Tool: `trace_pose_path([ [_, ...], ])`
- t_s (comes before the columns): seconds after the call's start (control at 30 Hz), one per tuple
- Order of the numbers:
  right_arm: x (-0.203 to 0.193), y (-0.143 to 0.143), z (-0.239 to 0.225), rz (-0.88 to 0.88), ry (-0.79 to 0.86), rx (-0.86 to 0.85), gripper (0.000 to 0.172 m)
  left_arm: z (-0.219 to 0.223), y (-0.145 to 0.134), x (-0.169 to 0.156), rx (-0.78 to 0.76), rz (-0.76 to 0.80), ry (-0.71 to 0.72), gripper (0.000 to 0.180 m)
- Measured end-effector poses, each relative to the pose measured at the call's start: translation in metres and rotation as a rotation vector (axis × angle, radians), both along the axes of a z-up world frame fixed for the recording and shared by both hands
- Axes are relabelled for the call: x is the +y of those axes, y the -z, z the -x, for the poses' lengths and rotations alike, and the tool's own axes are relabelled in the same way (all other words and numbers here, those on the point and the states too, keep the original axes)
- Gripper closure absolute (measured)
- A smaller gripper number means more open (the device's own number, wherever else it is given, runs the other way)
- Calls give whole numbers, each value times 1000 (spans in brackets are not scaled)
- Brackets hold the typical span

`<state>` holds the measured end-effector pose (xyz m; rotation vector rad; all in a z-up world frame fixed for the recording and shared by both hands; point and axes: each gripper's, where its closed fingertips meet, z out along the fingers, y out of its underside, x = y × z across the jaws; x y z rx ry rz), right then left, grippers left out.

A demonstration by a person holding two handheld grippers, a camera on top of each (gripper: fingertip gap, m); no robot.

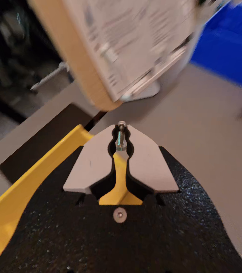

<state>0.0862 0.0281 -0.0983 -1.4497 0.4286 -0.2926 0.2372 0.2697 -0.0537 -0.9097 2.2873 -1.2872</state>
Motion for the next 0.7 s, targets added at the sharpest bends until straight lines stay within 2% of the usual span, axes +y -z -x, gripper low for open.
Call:
trace_pose_path([
  [0.07, 1, -9, 3, -53, -5, -5, 109, 39, -29, -45, -76, 144, 103, 172],
  [0.17, 4, -20, 9, -111, -20, -22, 114, 97, -49, -111, -150, 328, 257, 172],
  [0.27, 8, -26, 16, -149, -51, -27, 118, 141, -47, -165, -183, 487, 370, 172],
  [0.33, 8, -31, 22, -174, -67, -60, 125, 155, -30, -191, -210, 485, 417, 172],
  [0.5, 12, -28, 28, -120, -82, -113, 132, 173, 2, -228, -205, 500, 497, 172],
  [0.7, 16, -24, 33, -80, -103, -137, 152, 182, 6, -239, -218, 561, 519, 172],
])
